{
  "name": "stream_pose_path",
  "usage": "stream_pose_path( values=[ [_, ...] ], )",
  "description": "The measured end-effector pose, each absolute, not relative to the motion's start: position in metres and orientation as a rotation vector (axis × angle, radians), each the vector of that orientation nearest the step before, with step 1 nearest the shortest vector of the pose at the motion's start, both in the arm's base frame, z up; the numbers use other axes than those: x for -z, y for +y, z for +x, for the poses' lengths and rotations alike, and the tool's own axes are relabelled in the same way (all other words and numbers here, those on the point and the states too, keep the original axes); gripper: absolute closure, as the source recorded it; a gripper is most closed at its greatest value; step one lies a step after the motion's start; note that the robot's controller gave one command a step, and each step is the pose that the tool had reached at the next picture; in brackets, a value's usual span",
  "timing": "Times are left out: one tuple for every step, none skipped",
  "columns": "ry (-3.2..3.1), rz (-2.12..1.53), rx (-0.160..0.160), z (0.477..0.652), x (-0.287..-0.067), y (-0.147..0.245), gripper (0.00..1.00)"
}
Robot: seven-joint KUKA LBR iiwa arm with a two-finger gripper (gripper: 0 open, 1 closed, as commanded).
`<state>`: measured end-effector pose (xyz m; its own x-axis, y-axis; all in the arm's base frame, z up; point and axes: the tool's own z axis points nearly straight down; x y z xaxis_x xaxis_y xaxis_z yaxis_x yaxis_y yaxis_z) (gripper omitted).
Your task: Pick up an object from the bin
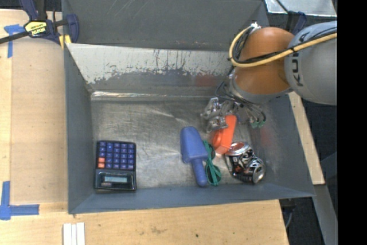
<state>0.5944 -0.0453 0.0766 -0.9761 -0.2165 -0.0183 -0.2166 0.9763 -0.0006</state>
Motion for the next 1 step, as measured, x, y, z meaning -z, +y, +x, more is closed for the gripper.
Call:
stream_pose_path(
  values=[
    [3.112, -0.339, 0.001, 0.5925, -0.0741, -0.047, 0.0]
  ],
)
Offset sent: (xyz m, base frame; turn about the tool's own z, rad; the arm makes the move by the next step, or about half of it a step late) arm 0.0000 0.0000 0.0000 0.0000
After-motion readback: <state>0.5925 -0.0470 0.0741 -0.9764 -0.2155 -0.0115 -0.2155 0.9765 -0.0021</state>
